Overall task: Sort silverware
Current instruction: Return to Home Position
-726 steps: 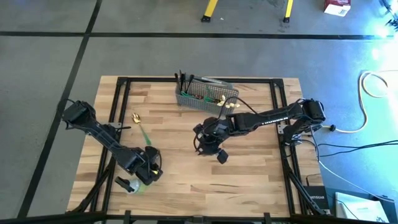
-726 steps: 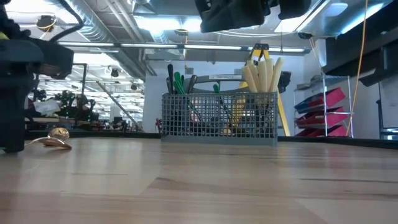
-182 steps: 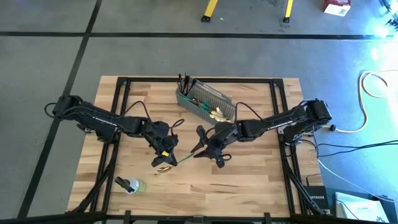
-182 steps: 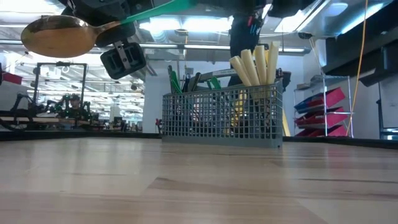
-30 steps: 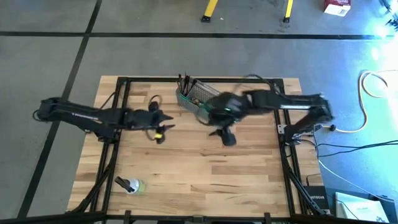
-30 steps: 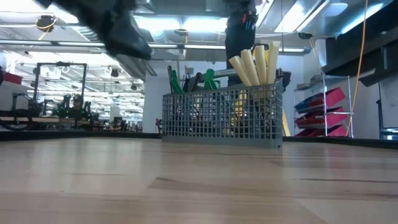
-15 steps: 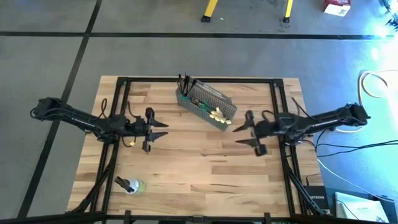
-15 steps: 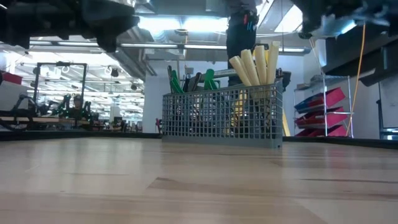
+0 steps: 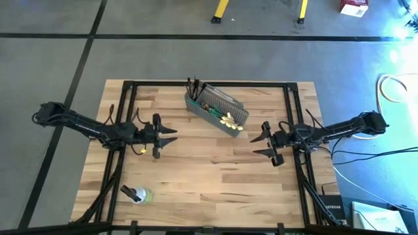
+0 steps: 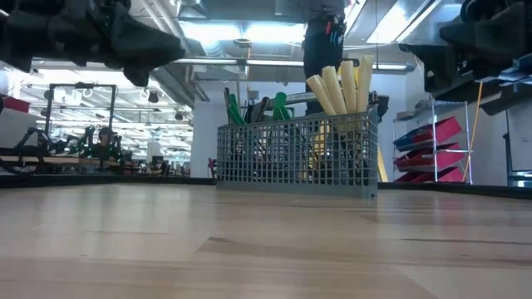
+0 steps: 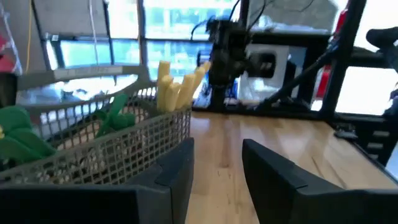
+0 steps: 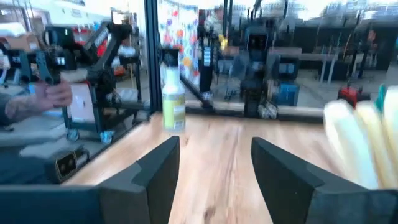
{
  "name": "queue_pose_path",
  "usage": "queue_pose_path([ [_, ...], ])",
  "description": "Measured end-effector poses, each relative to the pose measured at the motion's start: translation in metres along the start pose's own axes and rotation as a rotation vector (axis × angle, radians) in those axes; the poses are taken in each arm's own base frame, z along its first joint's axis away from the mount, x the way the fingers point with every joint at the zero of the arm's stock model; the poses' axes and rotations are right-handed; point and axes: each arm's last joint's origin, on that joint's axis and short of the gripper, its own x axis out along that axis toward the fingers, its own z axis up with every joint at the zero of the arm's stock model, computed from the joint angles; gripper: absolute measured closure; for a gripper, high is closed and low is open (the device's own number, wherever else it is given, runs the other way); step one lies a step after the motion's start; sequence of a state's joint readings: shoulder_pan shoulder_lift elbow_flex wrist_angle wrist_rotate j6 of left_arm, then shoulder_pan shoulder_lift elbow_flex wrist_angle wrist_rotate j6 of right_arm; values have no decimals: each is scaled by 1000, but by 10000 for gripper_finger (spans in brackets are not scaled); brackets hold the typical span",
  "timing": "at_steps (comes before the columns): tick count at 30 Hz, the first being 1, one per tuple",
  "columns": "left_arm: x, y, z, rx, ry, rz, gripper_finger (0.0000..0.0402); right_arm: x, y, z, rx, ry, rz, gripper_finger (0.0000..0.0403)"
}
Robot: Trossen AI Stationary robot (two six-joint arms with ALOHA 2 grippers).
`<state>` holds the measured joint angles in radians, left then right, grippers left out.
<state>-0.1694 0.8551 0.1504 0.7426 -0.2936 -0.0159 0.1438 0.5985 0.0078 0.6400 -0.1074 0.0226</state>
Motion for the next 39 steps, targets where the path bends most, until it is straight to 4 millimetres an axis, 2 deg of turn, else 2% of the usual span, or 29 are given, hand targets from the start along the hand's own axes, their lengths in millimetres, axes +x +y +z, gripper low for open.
queue_pose_path([
  [7,-19,7,-24,-26,-49,13,281,0,1,-1,-27,9,25,221],
  [10,-20,7,-26,-17,-25,18,281,-2,1,-1,-26,14,41,221],
  [14,-21,7,-26,-10,-27,13,281,-7,1,-9,-7,107,19,221],
  [19,-21,7,-25,33,-33,12,281,-16,3,4,-55,-5,41,221],
  [28,-23,7,-26,46,-15,-7,281,-38,5,1,-28,10,35,221],
  [35,-23,7,-25,83,-21,-10,281,-35,3,-5,-51,79,-36,222],
  [37,-23,7,-26,85,-15,6,281,-34,3,-5,-55,80,-24,232],
  [39,-23,7,-26,65,-13,6,281,-33,3,-7,-63,98,-15,259],
])
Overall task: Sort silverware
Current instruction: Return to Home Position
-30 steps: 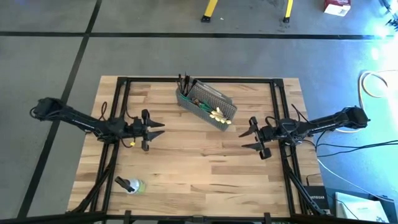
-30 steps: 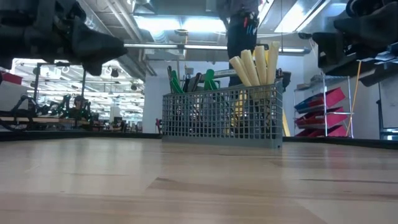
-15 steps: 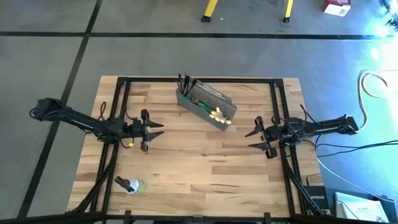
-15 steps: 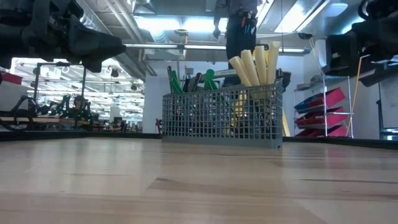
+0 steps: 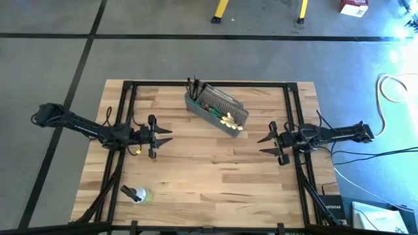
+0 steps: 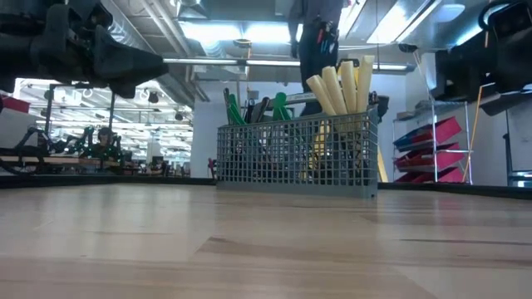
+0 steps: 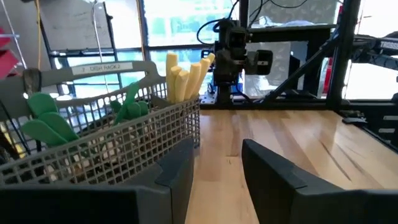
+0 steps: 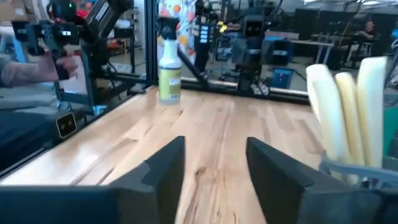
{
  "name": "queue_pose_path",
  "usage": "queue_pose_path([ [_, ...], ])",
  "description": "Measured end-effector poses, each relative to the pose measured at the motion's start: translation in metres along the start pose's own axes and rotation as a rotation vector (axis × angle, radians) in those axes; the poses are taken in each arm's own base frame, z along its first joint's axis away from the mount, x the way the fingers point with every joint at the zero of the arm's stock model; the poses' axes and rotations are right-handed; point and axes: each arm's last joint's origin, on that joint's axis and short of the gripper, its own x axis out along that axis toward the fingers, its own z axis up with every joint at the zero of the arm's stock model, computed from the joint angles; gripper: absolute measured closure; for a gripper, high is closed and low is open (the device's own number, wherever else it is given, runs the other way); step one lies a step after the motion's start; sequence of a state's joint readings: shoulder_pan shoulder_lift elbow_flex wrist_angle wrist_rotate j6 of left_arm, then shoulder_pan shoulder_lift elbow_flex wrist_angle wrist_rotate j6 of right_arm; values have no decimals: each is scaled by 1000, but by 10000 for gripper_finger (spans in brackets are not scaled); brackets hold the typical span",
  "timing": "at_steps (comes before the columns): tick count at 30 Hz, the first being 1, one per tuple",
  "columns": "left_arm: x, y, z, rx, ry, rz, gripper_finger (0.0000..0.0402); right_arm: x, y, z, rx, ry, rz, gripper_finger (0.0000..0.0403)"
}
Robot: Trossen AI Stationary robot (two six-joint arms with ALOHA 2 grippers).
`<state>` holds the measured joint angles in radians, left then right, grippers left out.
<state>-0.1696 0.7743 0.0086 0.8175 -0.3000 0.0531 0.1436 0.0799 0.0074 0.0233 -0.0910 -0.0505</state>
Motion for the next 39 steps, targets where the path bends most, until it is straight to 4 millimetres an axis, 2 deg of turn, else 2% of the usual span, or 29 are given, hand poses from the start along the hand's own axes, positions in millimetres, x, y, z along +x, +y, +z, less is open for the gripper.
queue_pose_path([
  [4,0,0,0,-103,0,0,281,1,0,-1,-2,7,16,366],
  [6,0,0,-1,-130,6,0,281,1,1,0,-5,6,45,390],
  [14,-1,0,-13,-103,129,5,281,0,0,0,-5,15,7,351],
  [33,-23,4,-63,75,684,15,280,0,0,0,-5,19,7,350],
  [39,-26,4,-67,88,731,18,280,0,0,0,-5,20,7,350],
])
